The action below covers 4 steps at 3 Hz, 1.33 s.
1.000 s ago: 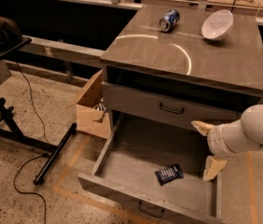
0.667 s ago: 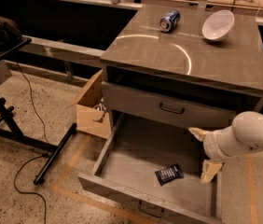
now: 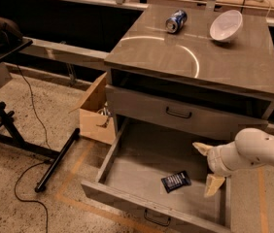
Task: Pick rxbar blueberry from middle drawer and place on counter
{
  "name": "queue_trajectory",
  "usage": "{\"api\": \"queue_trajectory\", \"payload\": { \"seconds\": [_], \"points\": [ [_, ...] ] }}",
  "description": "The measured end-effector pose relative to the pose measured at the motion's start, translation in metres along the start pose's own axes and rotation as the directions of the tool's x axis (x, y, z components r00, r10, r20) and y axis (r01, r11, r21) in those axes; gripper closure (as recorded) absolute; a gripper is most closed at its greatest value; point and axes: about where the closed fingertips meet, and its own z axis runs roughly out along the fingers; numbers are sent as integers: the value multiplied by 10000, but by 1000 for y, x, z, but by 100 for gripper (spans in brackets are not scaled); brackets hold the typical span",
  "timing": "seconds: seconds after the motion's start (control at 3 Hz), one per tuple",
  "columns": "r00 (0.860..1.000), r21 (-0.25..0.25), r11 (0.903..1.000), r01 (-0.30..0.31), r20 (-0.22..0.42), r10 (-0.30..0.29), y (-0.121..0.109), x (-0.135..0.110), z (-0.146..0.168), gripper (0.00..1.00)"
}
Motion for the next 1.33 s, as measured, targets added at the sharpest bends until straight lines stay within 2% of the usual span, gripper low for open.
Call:
{"api": "queue_trajectory", "payload": {
  "seconds": [0.67, 1.33],
  "points": [
    [9988, -377, 9984, 417, -250, -426, -5, 20, 59, 0],
    [9959, -1106, 9897, 905, 69, -903, -8, 25, 115, 0]
  ]
}}
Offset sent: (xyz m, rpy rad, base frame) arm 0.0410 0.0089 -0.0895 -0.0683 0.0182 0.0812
